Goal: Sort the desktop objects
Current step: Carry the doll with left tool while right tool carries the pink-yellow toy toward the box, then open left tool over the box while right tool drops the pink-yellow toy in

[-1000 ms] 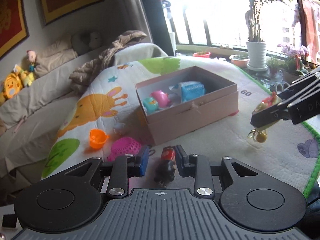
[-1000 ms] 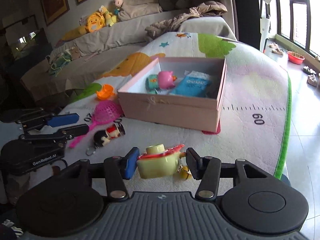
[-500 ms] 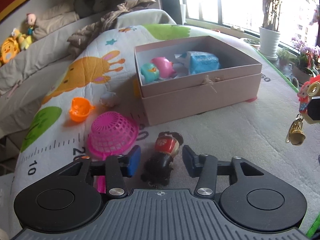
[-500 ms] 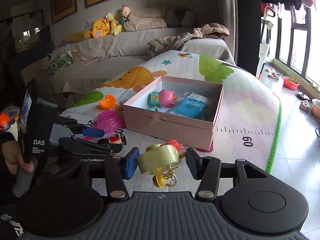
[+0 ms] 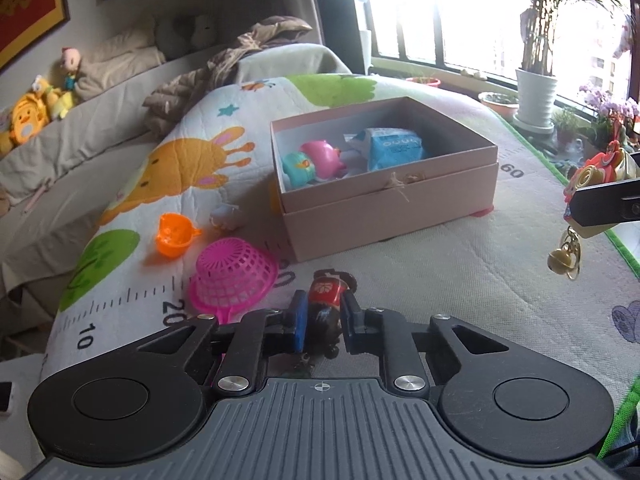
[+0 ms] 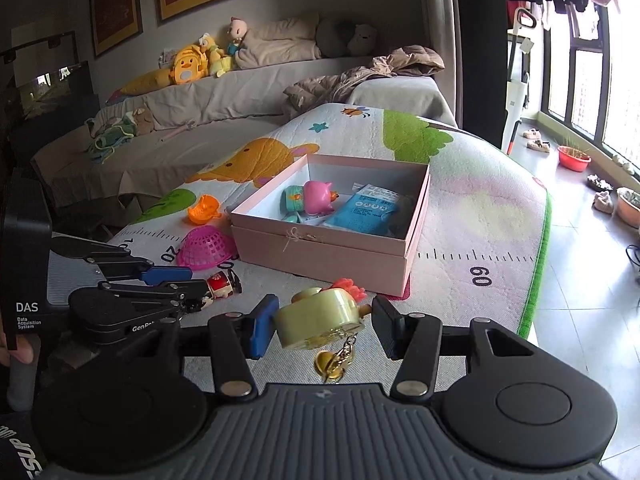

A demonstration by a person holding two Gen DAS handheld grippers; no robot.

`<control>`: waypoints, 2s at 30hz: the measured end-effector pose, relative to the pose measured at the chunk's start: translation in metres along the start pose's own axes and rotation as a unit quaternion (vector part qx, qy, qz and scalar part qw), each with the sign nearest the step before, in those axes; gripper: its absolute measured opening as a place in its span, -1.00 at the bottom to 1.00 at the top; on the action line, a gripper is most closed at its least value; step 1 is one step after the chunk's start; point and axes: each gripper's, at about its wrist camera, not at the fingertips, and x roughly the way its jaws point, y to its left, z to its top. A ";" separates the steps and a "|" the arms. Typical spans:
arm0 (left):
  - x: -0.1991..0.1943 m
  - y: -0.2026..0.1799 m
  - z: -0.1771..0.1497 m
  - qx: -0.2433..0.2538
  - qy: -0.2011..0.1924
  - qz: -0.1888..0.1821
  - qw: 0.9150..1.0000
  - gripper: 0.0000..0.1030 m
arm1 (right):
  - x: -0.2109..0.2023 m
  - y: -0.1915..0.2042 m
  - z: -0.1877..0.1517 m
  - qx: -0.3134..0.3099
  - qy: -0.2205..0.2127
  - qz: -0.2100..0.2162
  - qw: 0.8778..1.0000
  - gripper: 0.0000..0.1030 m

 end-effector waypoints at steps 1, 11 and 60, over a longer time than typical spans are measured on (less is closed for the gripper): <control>-0.002 0.003 0.001 -0.004 -0.002 -0.001 1.000 -0.61 | 0.000 0.000 0.000 0.000 -0.001 0.000 1.000 -0.01; -0.028 0.050 -0.010 -0.078 0.008 -0.017 0.997 -0.61 | -0.002 0.004 -0.001 0.001 -0.003 -0.001 1.000 -0.01; 0.010 0.066 0.043 -0.057 -0.043 0.047 0.996 0.93 | 0.048 -0.033 0.114 0.041 -0.066 -0.002 0.997 0.31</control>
